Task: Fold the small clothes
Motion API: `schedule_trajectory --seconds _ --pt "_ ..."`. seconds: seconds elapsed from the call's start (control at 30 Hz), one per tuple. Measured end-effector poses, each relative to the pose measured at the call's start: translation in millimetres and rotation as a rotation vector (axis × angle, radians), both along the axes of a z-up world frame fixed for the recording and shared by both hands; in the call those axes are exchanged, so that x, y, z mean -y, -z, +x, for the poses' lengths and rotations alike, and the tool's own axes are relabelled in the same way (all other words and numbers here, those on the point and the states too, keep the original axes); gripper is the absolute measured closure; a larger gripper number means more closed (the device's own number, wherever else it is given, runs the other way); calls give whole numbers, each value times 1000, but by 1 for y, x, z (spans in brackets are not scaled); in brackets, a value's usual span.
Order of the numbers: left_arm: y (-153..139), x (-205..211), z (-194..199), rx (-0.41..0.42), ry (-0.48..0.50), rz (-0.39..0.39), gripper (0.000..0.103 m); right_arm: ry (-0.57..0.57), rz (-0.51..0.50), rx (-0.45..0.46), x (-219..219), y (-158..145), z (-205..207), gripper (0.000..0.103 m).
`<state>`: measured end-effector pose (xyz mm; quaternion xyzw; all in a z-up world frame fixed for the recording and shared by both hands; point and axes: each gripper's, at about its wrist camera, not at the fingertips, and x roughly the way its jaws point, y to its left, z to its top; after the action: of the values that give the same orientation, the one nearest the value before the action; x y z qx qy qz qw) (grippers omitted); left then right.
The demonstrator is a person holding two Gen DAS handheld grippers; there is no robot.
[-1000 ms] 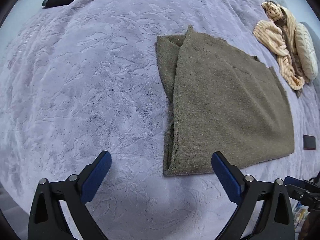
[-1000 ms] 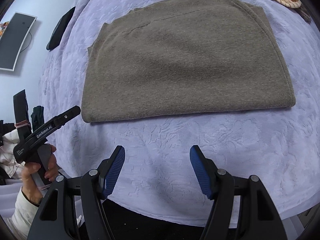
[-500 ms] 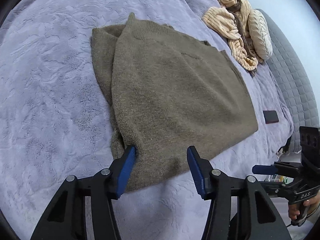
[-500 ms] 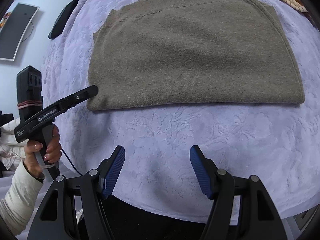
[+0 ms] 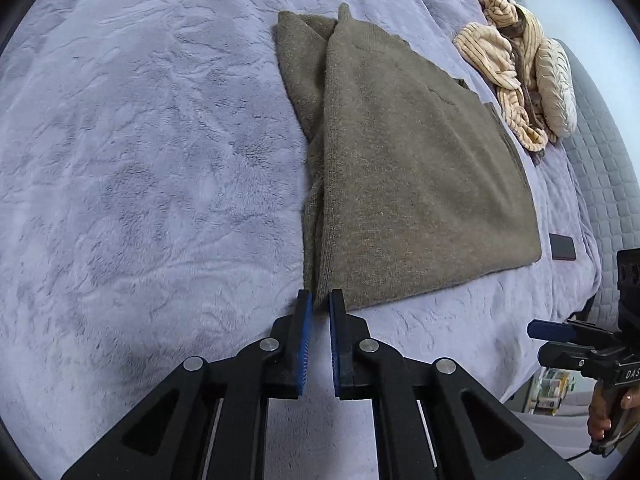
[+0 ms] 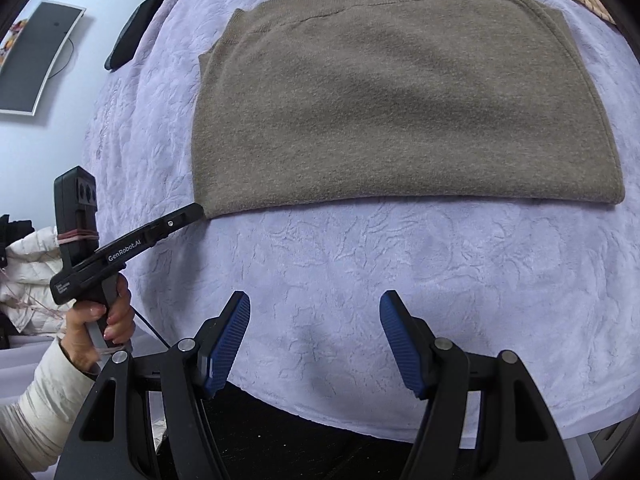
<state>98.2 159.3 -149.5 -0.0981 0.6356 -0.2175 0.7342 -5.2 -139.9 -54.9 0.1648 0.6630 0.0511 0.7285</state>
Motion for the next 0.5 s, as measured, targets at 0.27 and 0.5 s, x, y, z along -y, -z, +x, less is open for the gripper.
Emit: schedule_trajectory --seconds 0.27,0.5 --pt "-10 8 -12 23 -35 114 32 18 42 -6 -11 7 10 32" --pt "-11 10 -8 -12 -71 91 32 10 36 -1 -18 6 13 32"
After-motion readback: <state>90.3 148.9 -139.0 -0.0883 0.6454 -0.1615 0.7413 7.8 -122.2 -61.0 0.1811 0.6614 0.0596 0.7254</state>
